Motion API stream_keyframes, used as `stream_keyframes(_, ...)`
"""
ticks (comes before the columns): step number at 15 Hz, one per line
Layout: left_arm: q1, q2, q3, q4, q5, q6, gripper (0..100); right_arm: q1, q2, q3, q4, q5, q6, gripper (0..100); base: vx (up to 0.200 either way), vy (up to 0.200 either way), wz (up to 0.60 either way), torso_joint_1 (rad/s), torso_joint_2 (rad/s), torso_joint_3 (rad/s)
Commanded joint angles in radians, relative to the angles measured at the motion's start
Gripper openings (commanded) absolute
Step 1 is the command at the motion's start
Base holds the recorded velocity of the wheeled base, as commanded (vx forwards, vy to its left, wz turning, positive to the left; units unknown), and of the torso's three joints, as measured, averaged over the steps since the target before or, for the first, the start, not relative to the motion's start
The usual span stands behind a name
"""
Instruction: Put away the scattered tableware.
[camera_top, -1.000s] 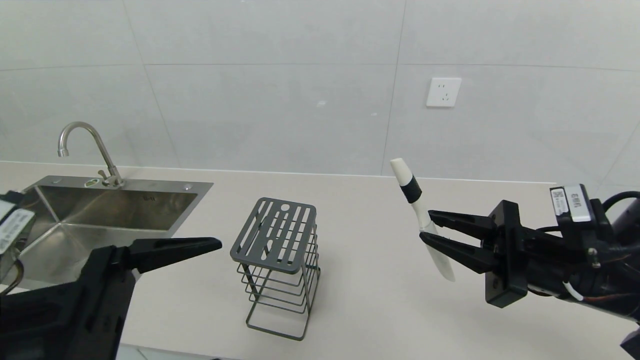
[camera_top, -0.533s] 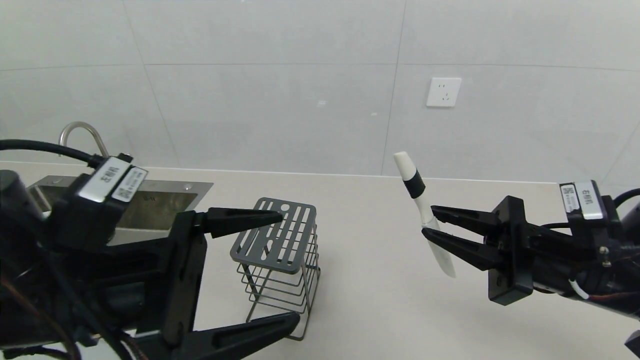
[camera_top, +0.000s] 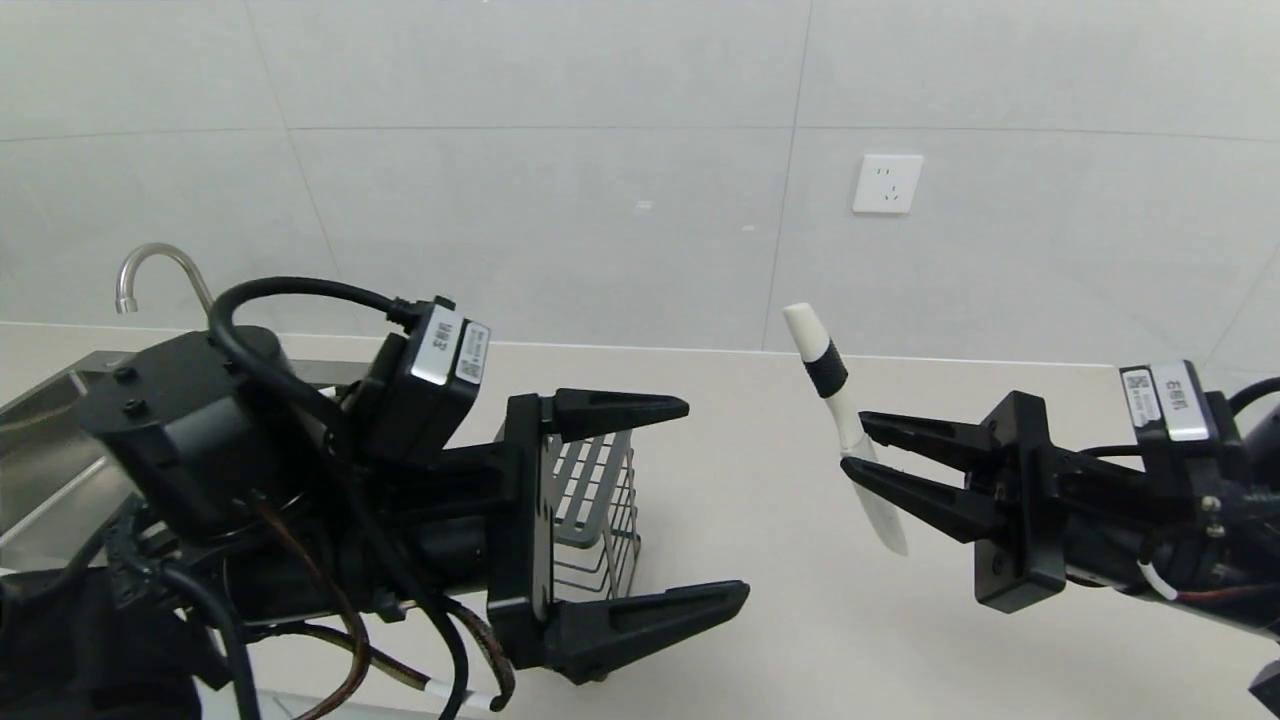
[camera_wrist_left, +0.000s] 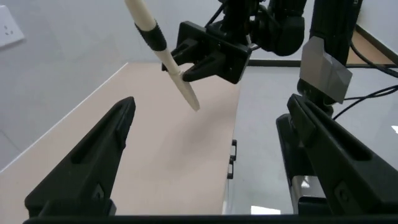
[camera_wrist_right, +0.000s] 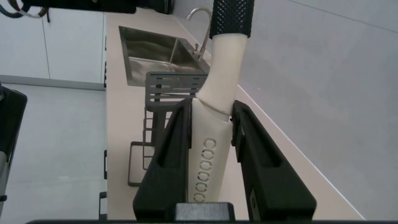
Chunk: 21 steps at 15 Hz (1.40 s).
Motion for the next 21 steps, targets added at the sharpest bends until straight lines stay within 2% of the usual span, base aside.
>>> stream_keyframes(1,-0.010,0.052,-0.032,-0.002,0.001,0.000,100,0.000,0.001,-0.001,0.000,0.000,-0.001,0,0.000,0.000,0.00,0.000,0.00,0.000)
stream_keyframes(4,-0.019,0.141,-0.133,-0.036,0.001,0.000,100,0.000,0.003,-0.002,-0.002,0.000,-0.001,0,0.000,0.000,0.00,0.000,0.00,0.000)
stream_keyframes(6,-0.036,0.244,-0.200,-0.158,0.002,-0.014,100,0.000,0.001,-0.005,-0.002,0.000,-0.001,0,0.000,0.000,0.00,0.000,0.00,0.000)
stream_keyframes(7,-0.036,0.261,-0.209,-0.184,0.002,-0.017,100,0.000,0.001,-0.010,-0.002,0.000,-0.001,0,0.000,0.000,0.00,0.000,0.00,0.000)
stream_keyframes(8,-0.043,0.307,-0.223,-0.247,0.002,-0.038,100,0.000,0.000,-0.020,-0.002,0.000,-0.001,0,0.000,0.000,0.00,0.000,0.00,0.000)
stream_keyframes(9,-0.052,0.322,-0.229,-0.269,0.002,-0.057,100,0.000,-0.002,-0.022,-0.003,0.000,-0.001,0,0.000,0.000,0.00,0.000,0.00,0.000)
stream_keyframes(10,-0.054,0.328,-0.234,-0.283,0.004,-0.080,100,0.000,0.000,-0.022,-0.008,0.000,-0.001,0,0.000,0.000,0.00,0.000,0.00,0.000)
stream_keyframes(14,-0.051,0.344,-0.291,-0.292,0.011,-0.135,100,0.003,-0.003,-0.039,-0.015,0.000,0.001,0,0.000,0.000,0.00,0.000,0.00,0.000)
stream_keyframes(16,-0.051,0.368,-0.349,-0.322,0.030,-0.181,100,0.028,-0.003,-0.037,-0.019,0.000,0.007,0,0.000,0.000,0.00,0.000,0.00,0.000)
stream_keyframes(18,-0.051,0.406,-0.404,-0.355,0.090,-0.204,100,0.033,-0.009,-0.037,-0.019,0.000,0.009,0,0.000,0.000,0.00,0.000,0.00,0.000)
stream_keyframes(21,-0.052,0.417,-0.432,-0.379,0.093,-0.230,100,0.033,-0.011,-0.037,-0.019,0.000,0.009,0,0.000,0.000,0.00,0.000,0.00,0.000)
